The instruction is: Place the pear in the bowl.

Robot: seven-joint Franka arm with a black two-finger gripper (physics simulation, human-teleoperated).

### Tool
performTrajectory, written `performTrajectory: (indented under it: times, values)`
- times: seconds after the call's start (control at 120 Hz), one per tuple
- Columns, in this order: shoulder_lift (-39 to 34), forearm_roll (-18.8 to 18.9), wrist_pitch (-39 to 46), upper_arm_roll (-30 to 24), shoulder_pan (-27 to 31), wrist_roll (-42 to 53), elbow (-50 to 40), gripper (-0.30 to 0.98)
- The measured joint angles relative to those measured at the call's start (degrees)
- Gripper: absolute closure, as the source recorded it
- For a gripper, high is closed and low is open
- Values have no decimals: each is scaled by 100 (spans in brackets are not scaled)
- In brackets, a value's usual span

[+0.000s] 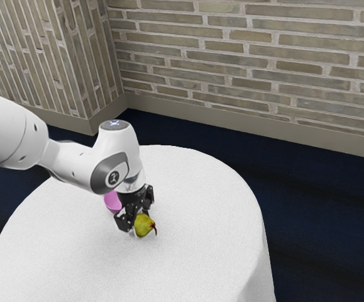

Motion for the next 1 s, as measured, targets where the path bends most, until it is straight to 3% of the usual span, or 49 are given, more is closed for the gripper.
performTrajectory:
  times: [0.3, 0.433, 0.642, 1.0]
  values:
    - [-653, 7, -507, -50, -210, -38, 1, 30]
    - [-764, 90, -652, -65, 36, -48, 153, 32]
    - [-193, 271, -728, -69, 687, -50, 934, 33]
    - [175, 313, -586, -70, 1092, 2, 1009, 34]
